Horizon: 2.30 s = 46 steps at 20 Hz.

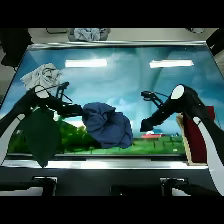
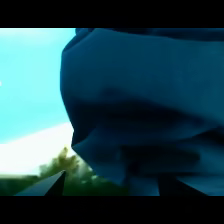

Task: Fold the shirts.

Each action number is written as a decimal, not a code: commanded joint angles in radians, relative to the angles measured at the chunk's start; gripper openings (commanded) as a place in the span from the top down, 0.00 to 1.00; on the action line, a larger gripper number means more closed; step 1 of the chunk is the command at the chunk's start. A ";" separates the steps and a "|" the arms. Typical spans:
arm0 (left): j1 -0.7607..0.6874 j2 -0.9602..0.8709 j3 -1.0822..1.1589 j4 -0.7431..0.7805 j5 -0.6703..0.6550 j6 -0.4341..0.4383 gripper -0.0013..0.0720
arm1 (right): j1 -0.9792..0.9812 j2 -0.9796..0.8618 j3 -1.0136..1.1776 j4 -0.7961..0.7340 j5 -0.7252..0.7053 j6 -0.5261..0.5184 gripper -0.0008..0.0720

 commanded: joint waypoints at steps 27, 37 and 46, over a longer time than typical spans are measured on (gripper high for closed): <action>-0.011 0.452 0.321 -0.051 0.170 0.042 0.95 | 0.117 0.396 0.215 -0.092 -0.248 -0.040 0.94; -0.026 0.760 0.499 0.135 0.018 -0.215 0.95 | 0.090 0.780 0.500 -0.394 -0.110 0.216 0.94; -0.060 0.738 -0.021 0.192 -0.147 -0.110 0.95 | 0.090 0.762 -0.078 -0.381 0.285 0.274 0.94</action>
